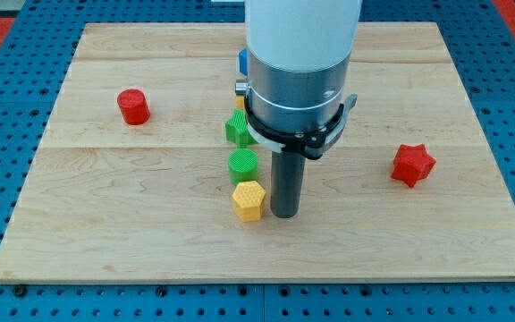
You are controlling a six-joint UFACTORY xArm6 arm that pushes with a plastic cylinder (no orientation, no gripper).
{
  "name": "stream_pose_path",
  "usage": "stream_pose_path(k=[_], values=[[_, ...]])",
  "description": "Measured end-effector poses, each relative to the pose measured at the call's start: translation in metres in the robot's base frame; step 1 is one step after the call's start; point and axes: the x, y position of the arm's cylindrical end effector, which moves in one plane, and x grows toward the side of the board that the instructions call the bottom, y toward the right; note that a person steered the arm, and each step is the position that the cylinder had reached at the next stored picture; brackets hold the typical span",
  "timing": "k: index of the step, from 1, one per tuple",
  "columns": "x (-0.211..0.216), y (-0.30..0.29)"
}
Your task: Move red circle to the yellow hexagon
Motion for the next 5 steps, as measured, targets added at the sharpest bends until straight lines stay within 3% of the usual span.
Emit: stream_pose_path(k=[2, 3, 4, 5], values=[[0.002, -0.019], [0.057, 0.004], [0.079, -0.030], [0.071, -0.114]])
